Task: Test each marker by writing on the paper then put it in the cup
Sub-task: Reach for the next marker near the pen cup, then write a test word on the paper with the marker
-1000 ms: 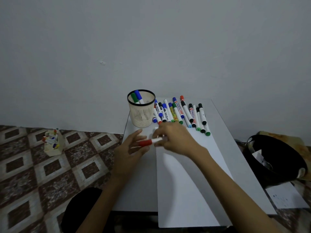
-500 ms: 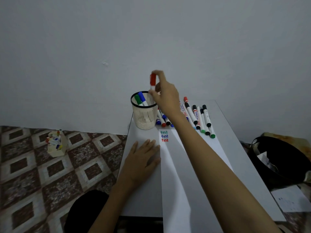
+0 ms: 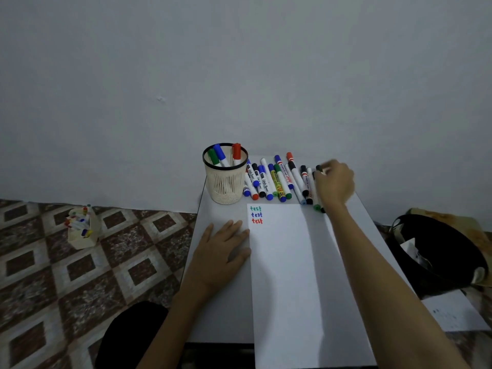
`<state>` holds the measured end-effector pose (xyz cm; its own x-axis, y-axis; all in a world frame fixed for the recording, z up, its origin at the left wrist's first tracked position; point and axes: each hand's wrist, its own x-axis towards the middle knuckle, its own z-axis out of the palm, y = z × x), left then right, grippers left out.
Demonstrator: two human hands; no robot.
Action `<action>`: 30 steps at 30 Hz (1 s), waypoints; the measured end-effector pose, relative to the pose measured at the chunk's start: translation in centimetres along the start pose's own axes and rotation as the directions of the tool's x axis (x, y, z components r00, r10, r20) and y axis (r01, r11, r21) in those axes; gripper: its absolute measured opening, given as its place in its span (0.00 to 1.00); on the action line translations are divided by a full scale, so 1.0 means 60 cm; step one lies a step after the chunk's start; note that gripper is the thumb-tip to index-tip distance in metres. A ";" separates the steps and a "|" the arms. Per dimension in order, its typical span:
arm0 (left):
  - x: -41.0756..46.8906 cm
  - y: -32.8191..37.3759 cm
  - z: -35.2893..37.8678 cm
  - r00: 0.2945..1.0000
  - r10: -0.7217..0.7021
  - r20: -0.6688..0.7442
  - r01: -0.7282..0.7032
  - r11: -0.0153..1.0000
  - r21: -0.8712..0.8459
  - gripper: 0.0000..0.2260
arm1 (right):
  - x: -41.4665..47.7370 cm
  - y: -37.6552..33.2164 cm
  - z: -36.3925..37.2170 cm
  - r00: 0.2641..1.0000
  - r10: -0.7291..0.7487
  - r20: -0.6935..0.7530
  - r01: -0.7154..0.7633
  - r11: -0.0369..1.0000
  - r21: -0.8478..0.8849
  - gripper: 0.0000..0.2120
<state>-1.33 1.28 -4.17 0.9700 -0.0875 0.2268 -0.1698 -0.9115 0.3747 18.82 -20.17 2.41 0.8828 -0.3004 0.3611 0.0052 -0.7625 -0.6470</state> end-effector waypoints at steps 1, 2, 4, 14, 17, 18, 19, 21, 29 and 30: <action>0.001 0.000 0.000 1.000 0.001 -0.003 -0.001 1.000 -0.004 0.33 | 0.002 0.019 -0.004 0.998 0.054 0.033 -0.054 0.999 0.000 0.11; 0.001 -0.001 0.000 1.000 0.000 -0.003 0.000 1.000 -0.009 0.33 | 0.002 0.033 -0.005 0.993 0.090 0.072 -0.092 0.996 0.016 0.12; 0.001 -0.003 0.001 1.000 -0.003 -0.005 0.003 1.000 -0.015 0.32 | -0.004 0.044 -0.004 0.982 0.138 0.130 -0.146 0.988 0.057 0.11; 0.000 0.002 -0.003 0.998 0.002 -0.061 -0.009 0.994 -0.110 0.31 | -0.053 -0.020 -0.048 0.996 0.022 0.081 -0.074 0.677 0.733 0.08; 0.000 0.009 -0.008 0.979 -0.109 -0.175 0.042 0.936 -0.350 0.30 | -0.101 -0.037 -0.069 0.886 -0.251 0.390 -0.157 0.628 0.762 0.06; 0.001 0.010 -0.010 0.967 -0.146 -0.209 0.043 0.903 -0.428 0.31 | -0.119 -0.039 -0.072 0.808 -0.341 0.481 -0.169 0.648 0.743 0.06; 0.002 0.012 -0.012 0.958 -0.157 -0.240 0.026 0.881 -0.472 0.32 | -0.136 -0.041 -0.074 0.717 -0.416 0.559 -0.178 0.666 0.724 0.06; 0.000 0.015 -0.012 0.956 -0.145 -0.256 0.006 0.879 -0.476 0.29 | -0.164 -0.049 -0.070 0.571 -0.509 0.645 -0.200 0.675 0.710 0.06; -0.009 0.018 -0.015 0.965 -0.061 -0.255 -0.082 0.854 -0.514 0.17 | -0.248 -0.091 -0.040 0.542 -0.457 0.706 -0.344 0.645 0.682 0.08; -0.009 0.020 -0.015 0.967 -0.056 -0.250 -0.083 0.856 -0.511 0.17 | -0.249 -0.090 -0.038 0.559 -0.434 0.706 -0.339 0.658 0.672 0.08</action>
<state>-2.18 0.63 -3.01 0.9035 0.0669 0.4233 -0.3147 -0.5672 0.7611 4.52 -12.84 2.05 0.8230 0.5679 0.0083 0.0202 -0.0147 -0.9997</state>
